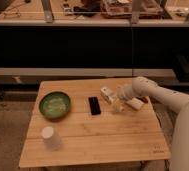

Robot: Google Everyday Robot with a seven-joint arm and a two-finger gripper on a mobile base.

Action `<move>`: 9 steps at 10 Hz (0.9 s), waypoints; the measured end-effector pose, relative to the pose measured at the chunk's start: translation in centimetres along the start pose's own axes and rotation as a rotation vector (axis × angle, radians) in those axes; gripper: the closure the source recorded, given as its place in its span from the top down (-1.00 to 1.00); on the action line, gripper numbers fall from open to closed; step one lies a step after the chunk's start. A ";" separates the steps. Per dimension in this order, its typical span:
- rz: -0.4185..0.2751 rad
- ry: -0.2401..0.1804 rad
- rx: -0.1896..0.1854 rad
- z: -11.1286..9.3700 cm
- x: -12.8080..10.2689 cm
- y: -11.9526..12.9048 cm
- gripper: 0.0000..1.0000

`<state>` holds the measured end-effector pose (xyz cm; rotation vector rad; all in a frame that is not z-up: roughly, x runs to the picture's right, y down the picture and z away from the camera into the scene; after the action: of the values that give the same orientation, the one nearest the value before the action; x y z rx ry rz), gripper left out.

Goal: Place the bottle in the ceramic bowl

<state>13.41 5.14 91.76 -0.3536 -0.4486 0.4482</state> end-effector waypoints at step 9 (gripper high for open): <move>0.161 -0.019 0.032 4.3 1.2 -2.1 -0.27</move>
<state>12.99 4.95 96.66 -0.3565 -0.4324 0.6154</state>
